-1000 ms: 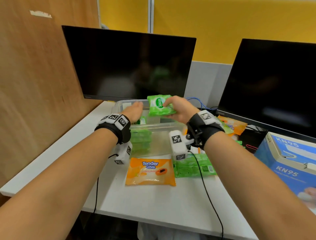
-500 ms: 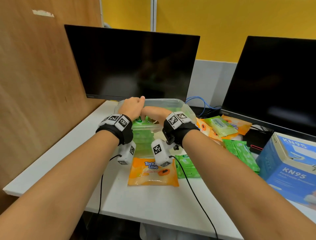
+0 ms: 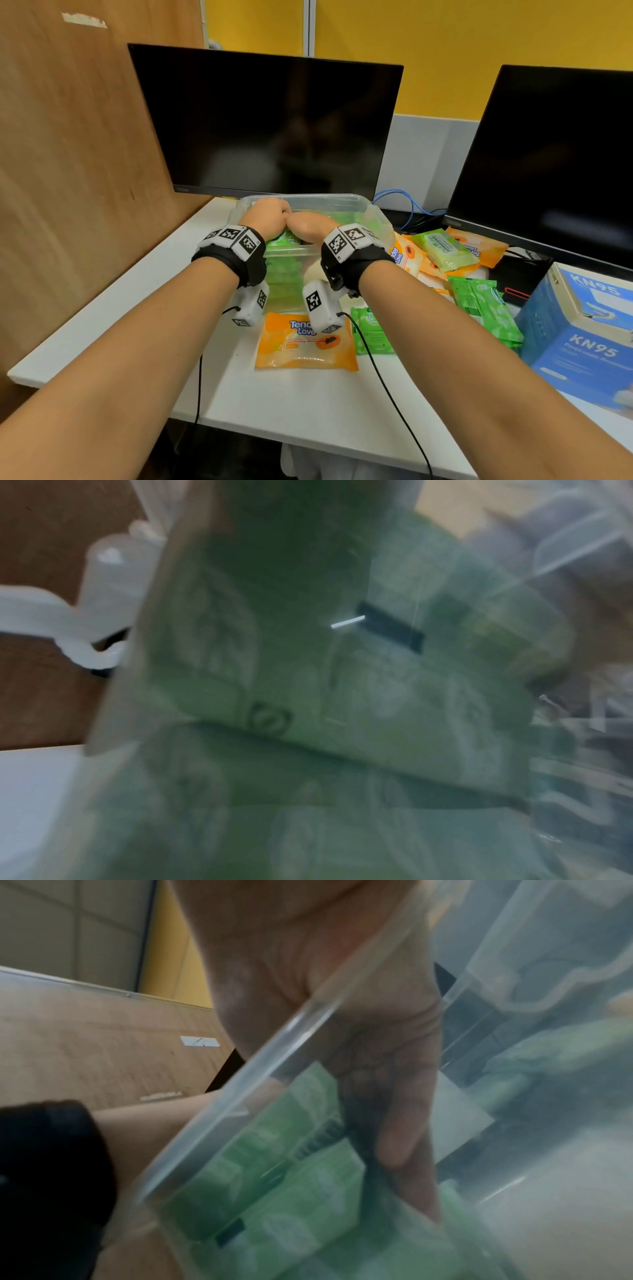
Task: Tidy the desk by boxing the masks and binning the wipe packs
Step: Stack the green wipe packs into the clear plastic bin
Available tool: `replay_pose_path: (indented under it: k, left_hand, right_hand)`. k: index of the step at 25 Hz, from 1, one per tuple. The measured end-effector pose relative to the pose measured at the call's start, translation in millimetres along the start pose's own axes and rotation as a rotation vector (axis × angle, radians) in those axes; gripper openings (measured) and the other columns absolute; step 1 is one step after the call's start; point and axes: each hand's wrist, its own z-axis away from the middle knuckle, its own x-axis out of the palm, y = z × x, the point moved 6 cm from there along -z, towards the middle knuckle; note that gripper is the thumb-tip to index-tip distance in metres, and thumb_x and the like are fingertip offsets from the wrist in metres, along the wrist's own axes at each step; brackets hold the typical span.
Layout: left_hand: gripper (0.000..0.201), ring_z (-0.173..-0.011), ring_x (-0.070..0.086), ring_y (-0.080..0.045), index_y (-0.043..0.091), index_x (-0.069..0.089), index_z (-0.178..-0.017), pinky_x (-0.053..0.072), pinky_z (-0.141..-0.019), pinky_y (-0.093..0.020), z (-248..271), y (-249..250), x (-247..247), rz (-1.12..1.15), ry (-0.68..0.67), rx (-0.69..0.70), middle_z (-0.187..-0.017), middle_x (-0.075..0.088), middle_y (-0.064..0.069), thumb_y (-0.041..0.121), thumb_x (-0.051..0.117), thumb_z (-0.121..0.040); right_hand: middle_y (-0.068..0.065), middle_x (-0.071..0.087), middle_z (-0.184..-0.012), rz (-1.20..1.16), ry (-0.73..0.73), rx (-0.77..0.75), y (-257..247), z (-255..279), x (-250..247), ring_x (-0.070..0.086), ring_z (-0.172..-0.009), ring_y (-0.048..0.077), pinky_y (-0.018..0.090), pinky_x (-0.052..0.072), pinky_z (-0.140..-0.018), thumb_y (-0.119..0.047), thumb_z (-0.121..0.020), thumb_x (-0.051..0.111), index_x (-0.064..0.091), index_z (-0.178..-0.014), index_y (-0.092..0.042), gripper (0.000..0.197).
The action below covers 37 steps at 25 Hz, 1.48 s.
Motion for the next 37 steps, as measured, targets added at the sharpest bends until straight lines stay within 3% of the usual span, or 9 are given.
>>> replay_pose_path:
  k: [5, 10, 14, 17, 19, 21, 24, 30, 37]
  left_hand:
    - [0.026, -0.107, 0.057, -0.028, 0.011, 0.064, -0.111, 0.043, -0.09, -0.037, 3.9, 8.5, -3.4, -0.077, -0.026, 0.037, -0.116, 0.064, -0.011, 0.012, 0.044, -0.095]
    - [0.03, -0.096, 0.058, -0.032, 0.008, 0.063, -0.099, 0.048, -0.082, -0.042, 25.4, 70.2, -13.7, -0.168, 0.085, 0.192, -0.1, 0.061, -0.014, 0.022, 0.037, -0.097]
    - [0.026, -0.096, 0.056, -0.029, 0.008, 0.063, -0.095, 0.045, -0.08, -0.04, 47.7, 163.7, -1.7, -0.131, 0.196, 0.459, -0.098, 0.06, -0.011, 0.023, 0.042, -0.094]
    - [0.022, -0.099, 0.055, -0.026, 0.008, 0.063, -0.096, 0.043, -0.08, -0.035, 64.5, 210.1, 40.5, -0.13, 0.088, 0.592, -0.101, 0.059, -0.01, 0.019, 0.044, -0.092]
    - [0.024, -0.106, 0.056, -0.025, 0.011, 0.063, -0.107, 0.044, -0.084, -0.034, 71.0, 221.0, 81.5, -0.161, -0.142, 0.593, -0.111, 0.059, -0.009, 0.023, 0.05, -0.091]
    - [0.045, -0.119, 0.052, -0.027, 0.014, 0.054, -0.127, 0.043, -0.093, -0.035, 77.3, 216.7, 120.8, -0.251, -0.432, 0.503, -0.129, 0.055, -0.009, 0.037, 0.059, -0.089]
    - [0.094, -0.129, 0.045, -0.029, 0.019, 0.032, -0.145, 0.04, -0.1, -0.039, 86.7, 200.6, 159.3, -0.429, -0.671, 0.347, -0.144, 0.045, -0.006, 0.061, 0.071, -0.071]
    - [0.094, -0.128, 0.046, -0.031, 0.012, 0.025, -0.146, 0.042, -0.104, -0.044, 85.8, 196.1, 177.3, -0.318, -0.673, 0.297, -0.143, 0.042, -0.012, 0.041, 0.077, -0.073]
    - [0.058, -0.128, 0.045, -0.027, 0.011, 0.036, -0.144, 0.04, -0.1, -0.035, 61.5, 207.9, 137.0, 0.433, -0.499, 0.053, -0.142, 0.044, -0.011, 0.033, 0.051, -0.093]
  right_hand:
    - [0.012, 0.065, -0.081, -0.217, 0.237, -0.009, 6.7, 10.0, -20.9, 0.063, -0.069, 0.023, 0.026, 0.049, -0.055, -0.021, -0.086, 0.052, 0.058, -0.075, -0.004, 0.021]
    - [0.014, 0.072, -0.073, -0.354, 0.406, -0.073, 52.1, 42.8, -76.5, 0.068, -0.072, 0.027, 0.037, 0.059, -0.074, -0.009, -0.081, 0.055, 0.073, -0.084, 0.001, 0.021]
    - [0.003, 0.059, -0.054, -0.276, 0.521, 0.019, 111.6, 73.8, -114.1, 0.057, -0.054, 0.015, 0.029, 0.053, -0.064, -0.01, -0.082, 0.054, 0.068, -0.069, -0.002, 0.021]
    - [0.007, 0.063, -0.065, -0.068, 0.395, 0.268, 165.8, 87.9, -120.4, 0.061, -0.057, 0.018, 0.031, 0.055, -0.063, -0.016, -0.084, 0.052, 0.065, -0.075, -0.005, 0.019]
    - [0.01, 0.068, -0.093, 0.081, 0.241, 0.429, 222.6, 71.9, -114.0, 0.067, -0.084, 0.025, 0.036, 0.055, -0.079, -0.024, -0.085, 0.053, 0.065, -0.097, -0.007, 0.024]
    - [0.004, 0.058, -0.128, 0.231, 0.133, 0.527, 304.3, 24.7, -105.7, 0.059, -0.113, 0.03, 0.04, 0.047, -0.096, -0.041, -0.076, 0.056, 0.052, -0.127, -0.016, 0.057]
    - [0.004, 0.049, -0.14, 0.292, 0.114, 0.597, 344.8, 31.6, -93.2, 0.053, -0.12, 0.033, 0.045, 0.045, -0.1, -0.048, -0.074, 0.06, 0.041, -0.14, -0.024, 0.073]
    - [0.01, 0.056, -0.129, 0.222, 0.171, 0.614, 315.8, 100.8, -75.3, 0.056, -0.117, 0.032, 0.041, 0.046, -0.098, -0.054, -0.078, 0.064, 0.046, -0.132, -0.011, 0.072]
    - [0.017, 0.038, -0.143, -0.004, 0.351, 0.69, 316.6, 97.4, -88.7, 0.048, -0.124, 0.035, 0.042, 0.044, -0.098, -0.063, -0.075, 0.054, 0.021, -0.148, -0.017, 0.093]
